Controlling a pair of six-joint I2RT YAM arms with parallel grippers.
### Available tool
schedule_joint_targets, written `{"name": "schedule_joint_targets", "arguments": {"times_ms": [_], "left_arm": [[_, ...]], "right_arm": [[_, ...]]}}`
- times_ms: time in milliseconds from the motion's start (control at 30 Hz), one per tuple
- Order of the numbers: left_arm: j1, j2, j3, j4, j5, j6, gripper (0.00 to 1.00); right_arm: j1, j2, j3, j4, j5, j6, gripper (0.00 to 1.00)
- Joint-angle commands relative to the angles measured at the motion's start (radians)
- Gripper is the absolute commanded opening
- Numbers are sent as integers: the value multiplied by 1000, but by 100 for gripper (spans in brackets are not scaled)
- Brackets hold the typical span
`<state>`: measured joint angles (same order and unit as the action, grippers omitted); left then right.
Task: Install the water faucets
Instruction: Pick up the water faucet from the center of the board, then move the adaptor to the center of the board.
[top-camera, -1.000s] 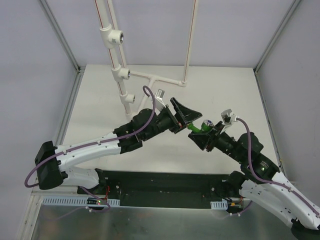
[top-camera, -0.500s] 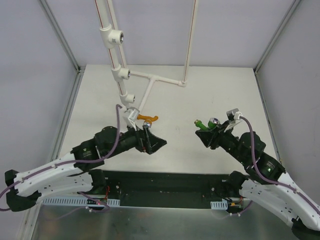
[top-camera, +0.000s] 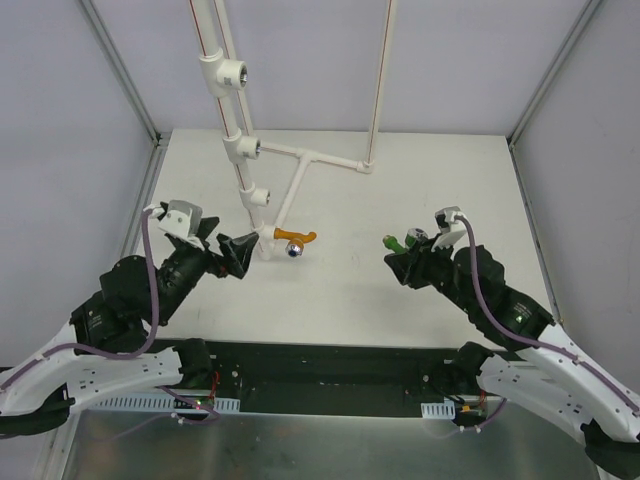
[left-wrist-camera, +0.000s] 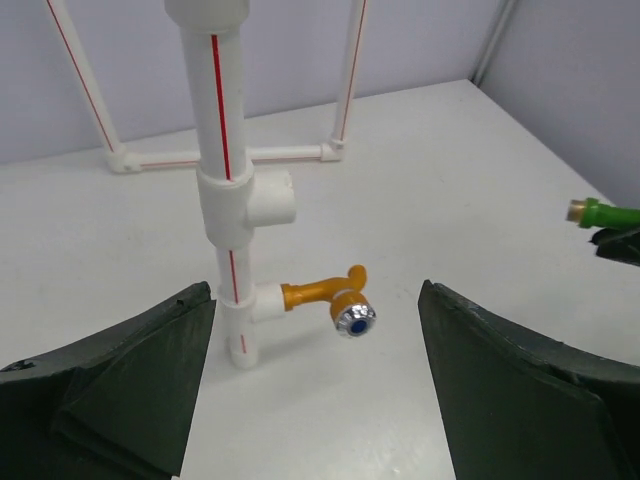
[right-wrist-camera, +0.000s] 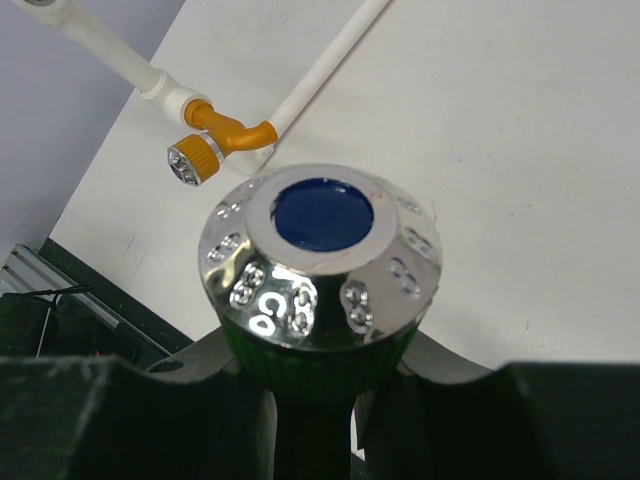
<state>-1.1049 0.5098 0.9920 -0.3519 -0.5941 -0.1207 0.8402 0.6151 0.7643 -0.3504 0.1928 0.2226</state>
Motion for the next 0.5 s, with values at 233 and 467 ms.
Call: {"name": "schedule_joint_targets", "arguments": {"times_ms": [233,467], "left_arm": [[161,157,89,131,60,288,86],[454,280,135,137,391,176,86]], "right_arm": [[0,-26,12,38,-27,20,0],[0,-46,9,22,-47,32,0]]}}
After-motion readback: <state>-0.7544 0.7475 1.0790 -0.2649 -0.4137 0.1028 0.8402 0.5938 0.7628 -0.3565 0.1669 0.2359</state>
